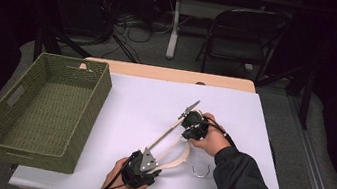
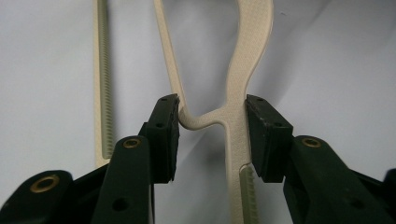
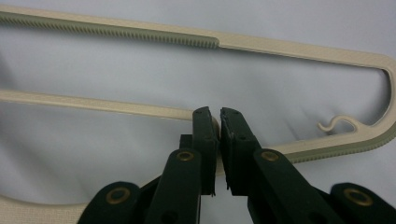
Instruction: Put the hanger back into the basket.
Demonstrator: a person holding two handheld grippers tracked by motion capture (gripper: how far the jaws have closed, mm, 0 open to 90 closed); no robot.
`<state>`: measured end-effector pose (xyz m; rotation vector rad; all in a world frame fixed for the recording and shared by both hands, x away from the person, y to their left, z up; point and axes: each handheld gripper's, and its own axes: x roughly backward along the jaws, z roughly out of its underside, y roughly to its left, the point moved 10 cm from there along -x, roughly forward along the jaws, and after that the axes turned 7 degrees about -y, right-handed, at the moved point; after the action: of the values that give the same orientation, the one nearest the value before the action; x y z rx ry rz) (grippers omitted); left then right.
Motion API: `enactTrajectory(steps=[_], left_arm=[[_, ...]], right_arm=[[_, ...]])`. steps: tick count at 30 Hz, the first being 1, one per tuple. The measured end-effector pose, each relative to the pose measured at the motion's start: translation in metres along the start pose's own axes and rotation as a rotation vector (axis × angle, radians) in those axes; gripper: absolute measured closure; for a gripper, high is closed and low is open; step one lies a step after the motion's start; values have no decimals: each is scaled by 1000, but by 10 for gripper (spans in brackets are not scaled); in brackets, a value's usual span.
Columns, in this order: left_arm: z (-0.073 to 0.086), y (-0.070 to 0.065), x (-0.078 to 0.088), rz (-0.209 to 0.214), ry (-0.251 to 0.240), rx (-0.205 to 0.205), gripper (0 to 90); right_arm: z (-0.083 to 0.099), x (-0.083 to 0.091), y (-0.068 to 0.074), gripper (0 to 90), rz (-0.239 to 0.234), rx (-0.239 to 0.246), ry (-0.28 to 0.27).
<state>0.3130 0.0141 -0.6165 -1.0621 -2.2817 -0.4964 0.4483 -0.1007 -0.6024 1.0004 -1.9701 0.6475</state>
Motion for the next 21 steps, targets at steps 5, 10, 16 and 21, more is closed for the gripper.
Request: enactTrajectory(steps=[5,10,16,21], left_arm=[[-1,2,2,0,8,-20,597],[-3,6,5,2,11,-36,617],[-8,13,10,12,-2,-34,658],[-8,19,12,28,-11,-16,669]], right_arm=[[1,2,0,852,-10,-3,19],[-2,2,-1,851,-8,-9,-11],[-9,6,-3,849,-8,-12,-11],[-12,6,-4,846,-11,-29,-28]])
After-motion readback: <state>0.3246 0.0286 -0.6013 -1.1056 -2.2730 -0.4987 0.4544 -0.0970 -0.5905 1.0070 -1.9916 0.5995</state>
